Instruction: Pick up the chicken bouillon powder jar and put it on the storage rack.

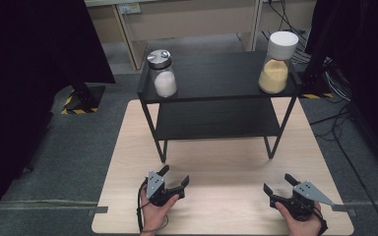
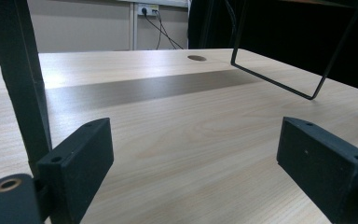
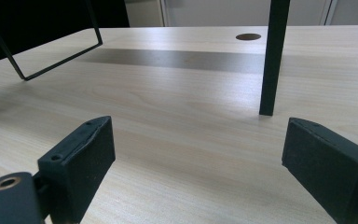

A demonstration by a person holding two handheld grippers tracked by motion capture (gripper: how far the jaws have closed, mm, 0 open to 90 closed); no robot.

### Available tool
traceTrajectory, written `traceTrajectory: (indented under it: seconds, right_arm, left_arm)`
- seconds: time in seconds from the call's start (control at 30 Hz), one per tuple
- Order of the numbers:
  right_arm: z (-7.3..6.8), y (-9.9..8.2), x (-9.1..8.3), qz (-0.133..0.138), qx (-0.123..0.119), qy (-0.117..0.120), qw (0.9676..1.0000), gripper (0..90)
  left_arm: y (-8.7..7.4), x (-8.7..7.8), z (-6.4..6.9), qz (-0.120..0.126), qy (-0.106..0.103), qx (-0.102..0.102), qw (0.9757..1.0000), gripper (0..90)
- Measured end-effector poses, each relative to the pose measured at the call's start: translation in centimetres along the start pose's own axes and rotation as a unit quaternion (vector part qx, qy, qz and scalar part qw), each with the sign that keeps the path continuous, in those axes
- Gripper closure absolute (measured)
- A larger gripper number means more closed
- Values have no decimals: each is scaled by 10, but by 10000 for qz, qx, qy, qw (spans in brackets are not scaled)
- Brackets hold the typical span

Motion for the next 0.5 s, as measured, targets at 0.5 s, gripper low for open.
traceTrajectory:
  seconds: [0.5]
  right_arm:
    - [1, -1, -1, 35, 38, 15, 10000, 96]
  left_arm:
    - [0, 0, 0, -15, -7, -1, 10000, 102]
Point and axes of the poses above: each handheld gripper's, and its own axes: x roughly forward along the jaws, y roughly out of its top, z roughly to its right, the point moved 4 cm from there along x, roughly forward along the jaws, and after that the axes turned 5 degrees about -z, right-handed, at the moved point
